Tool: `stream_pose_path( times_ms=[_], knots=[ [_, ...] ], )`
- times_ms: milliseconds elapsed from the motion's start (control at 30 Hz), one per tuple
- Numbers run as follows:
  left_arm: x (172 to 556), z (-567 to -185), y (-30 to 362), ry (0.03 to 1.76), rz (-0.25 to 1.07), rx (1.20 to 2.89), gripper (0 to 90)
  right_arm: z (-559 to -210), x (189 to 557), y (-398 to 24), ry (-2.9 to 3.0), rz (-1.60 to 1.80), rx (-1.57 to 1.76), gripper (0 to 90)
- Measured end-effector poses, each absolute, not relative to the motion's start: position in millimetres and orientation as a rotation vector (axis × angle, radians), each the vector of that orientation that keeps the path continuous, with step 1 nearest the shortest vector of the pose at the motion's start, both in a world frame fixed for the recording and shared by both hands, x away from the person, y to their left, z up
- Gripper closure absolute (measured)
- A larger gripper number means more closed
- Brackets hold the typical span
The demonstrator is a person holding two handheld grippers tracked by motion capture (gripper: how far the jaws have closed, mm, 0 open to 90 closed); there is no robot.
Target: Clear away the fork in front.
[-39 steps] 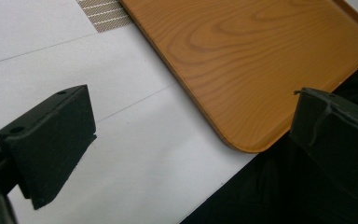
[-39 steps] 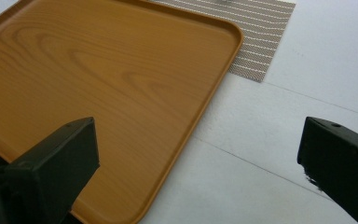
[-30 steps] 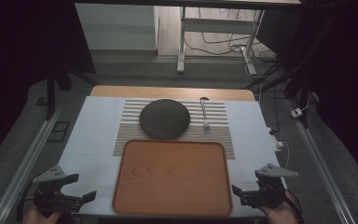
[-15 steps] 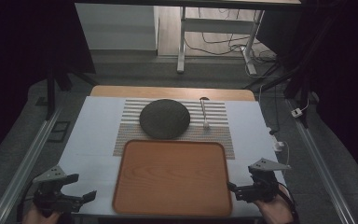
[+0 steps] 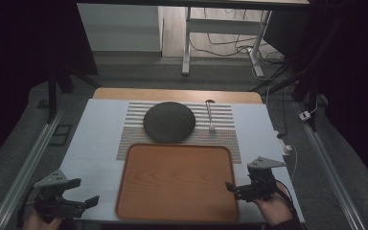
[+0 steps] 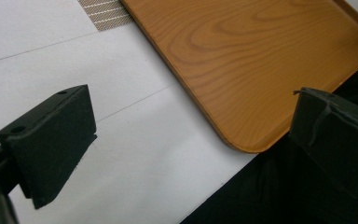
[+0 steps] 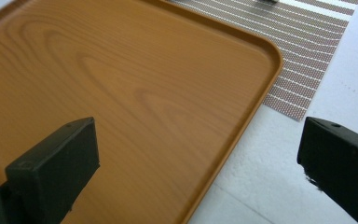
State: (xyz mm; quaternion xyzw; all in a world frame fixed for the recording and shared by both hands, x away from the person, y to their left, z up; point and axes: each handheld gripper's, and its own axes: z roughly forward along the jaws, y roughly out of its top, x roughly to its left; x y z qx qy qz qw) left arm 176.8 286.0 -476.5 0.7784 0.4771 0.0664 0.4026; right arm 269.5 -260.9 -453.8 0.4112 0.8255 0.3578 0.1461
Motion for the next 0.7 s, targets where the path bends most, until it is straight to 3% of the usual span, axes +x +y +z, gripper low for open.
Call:
stream_pose_path(
  times_ms=[700],
  knots=[
    [177,-477,286,1.212,0.163,1.965,0.2,-464,312,-233,2.442,0.871,1.074,1.7]
  ],
)
